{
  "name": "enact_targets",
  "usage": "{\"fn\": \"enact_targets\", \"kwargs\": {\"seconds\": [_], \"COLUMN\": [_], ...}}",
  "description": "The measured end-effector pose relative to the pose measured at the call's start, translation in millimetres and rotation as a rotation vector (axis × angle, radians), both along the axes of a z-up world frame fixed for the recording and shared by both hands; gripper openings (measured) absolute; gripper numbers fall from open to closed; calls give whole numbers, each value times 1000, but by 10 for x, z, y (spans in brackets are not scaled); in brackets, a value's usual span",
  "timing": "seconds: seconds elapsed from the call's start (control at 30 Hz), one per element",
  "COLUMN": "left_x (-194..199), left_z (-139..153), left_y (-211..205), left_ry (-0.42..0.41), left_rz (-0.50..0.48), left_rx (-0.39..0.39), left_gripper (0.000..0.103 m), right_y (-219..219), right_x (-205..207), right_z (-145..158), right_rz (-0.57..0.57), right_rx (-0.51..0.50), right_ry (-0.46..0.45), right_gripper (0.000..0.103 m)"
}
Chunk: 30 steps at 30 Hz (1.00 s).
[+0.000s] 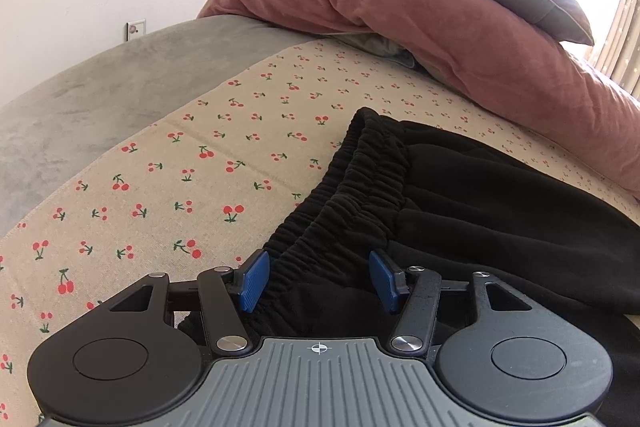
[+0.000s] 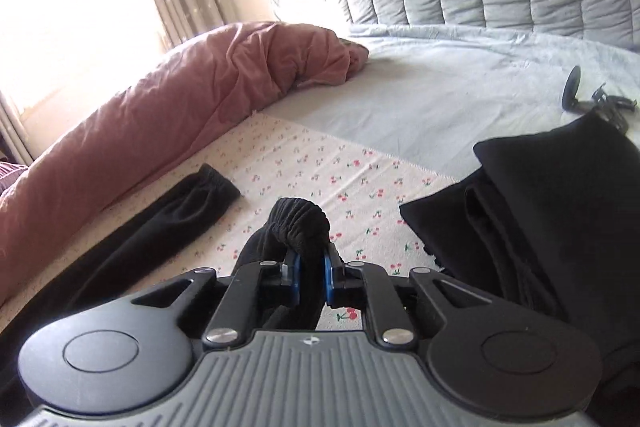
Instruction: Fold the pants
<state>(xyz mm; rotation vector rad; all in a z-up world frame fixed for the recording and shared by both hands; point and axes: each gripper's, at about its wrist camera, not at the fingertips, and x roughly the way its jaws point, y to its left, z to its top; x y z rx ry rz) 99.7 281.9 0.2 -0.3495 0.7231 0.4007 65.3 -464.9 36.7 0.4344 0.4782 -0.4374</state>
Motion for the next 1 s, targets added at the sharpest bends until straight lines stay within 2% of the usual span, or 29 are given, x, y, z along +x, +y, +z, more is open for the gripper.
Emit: {"fn": "enact_targets", "kwargs": {"seconds": [0.03, 0.1, 0.13, 0.2, 0.23, 0.27, 0.33, 0.37, 0.43, 0.53, 0.67, 0.73, 0.8, 0.83, 0.9, 1.0], "left_x": [-3, -2, -2, -10, -18, -23, -24, -21, -24, -37, -9, 77, 159, 198, 251, 301], "left_z": [-7, -15, -18, -21, -16, -10, -2, -2, 6, 35, 83, 52, -2, -32, -75, -95], "left_y": [-2, -8, -7, 27, 53, 76, 107, 116, 120, 119, 112, 92, 75, 65, 41, -29], "left_ry": [2, 10, 17, 17, 14, 11, 6, 3, -8, -46, -91, -87, -81, -78, -67, -39], "left_rz": [-2, -2, 2, 7, 15, 24, 36, 40, 44, 30, 20, -13, -30, -30, -27, -36], "left_rx": [7, 23, 30, 17, 1, -13, -34, -41, -49, -66, -53, -46, -46, -43, -23, 50], "left_gripper": [55, 55, 55, 55, 55, 55, 55, 55, 55, 55, 56, 60, 60, 60, 56, 33], "right_y": [64, 158, 161, 54, -8, -46, -67, -37, 16, 41, -118, -176, -223, -232, -217, -123], "right_x": [-27, 79, 207, 417, 447, 445, 372, 341, 321, 451, 584, 742, 907, 964, 976, 978], "right_z": [86, 43, -107, -460, -619, -671, -526, -427, -281, -198, -159, -301, -579, -747, -804, -655], "right_rz": [-1, 4, 9, 34, 42, 38, 28, 31, 38, 40, -16, 48, 101, 130, 140, 125], "right_rx": [-29, -111, -154, -160, -176, -193, -229, -238, -262, -327, -295, -267, -206, -180, -195, -227], "right_ry": [-3, 78, 170, 347, 418, 434, 357, 299, 202, 155, 116, 188, 297, 341, 316, 273], "right_gripper": [6, 6, 6, 10, 18, 28, 34, 43, 53, 53, 52, 51, 34, 30, 25, 15]}}
